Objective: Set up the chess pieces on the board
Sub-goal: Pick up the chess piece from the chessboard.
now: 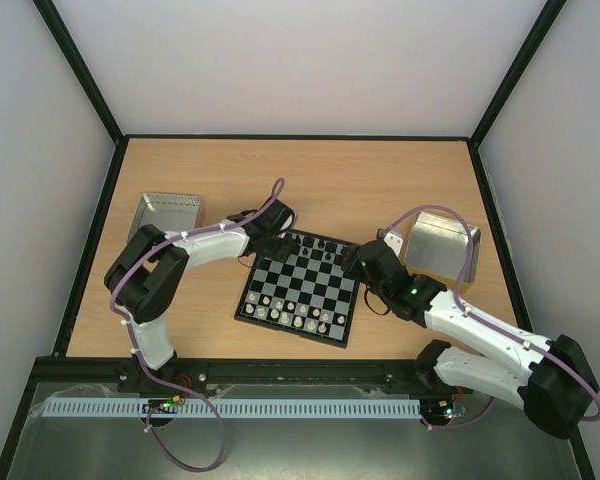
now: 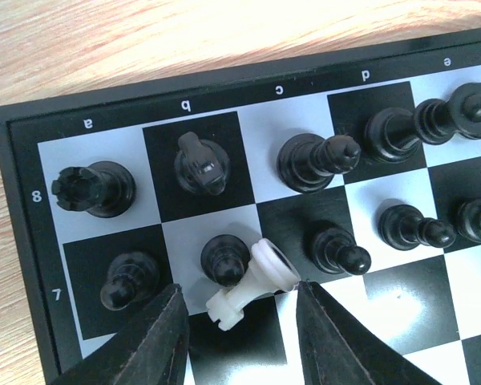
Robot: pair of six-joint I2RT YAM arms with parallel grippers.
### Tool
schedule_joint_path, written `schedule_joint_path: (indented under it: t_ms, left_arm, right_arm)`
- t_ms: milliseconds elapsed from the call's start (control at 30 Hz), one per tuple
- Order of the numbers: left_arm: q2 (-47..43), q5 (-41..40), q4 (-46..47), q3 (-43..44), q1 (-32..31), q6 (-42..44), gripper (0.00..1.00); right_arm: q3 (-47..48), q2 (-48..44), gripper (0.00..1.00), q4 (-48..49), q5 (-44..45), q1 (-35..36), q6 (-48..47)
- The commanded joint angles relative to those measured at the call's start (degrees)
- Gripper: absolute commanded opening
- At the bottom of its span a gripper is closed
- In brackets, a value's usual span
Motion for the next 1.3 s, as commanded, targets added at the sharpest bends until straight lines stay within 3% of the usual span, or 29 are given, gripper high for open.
schedule_joint_path:
  t_ms: [0, 633, 1267]
  left_arm:
    - [1.1, 1.2, 0.3, 1.1, 0.3, 0.8, 0.39]
    - [0.6, 4.4, -0.7, -0.1, 0.3, 0.8, 0.25]
    - [2.9, 2.0, -1.5, 1.2, 0.3, 1.0, 0.23]
  right_arm:
    - [-0.4, 0.5, 0.64, 0.2, 0.9, -0.2, -0.2]
    - [-0.2, 1.0, 0.64, 0.4, 0.7, -0.2, -0.3]
    - [-0.1, 0.8, 0.64, 0.1, 0.6, -0.2, -0.1]
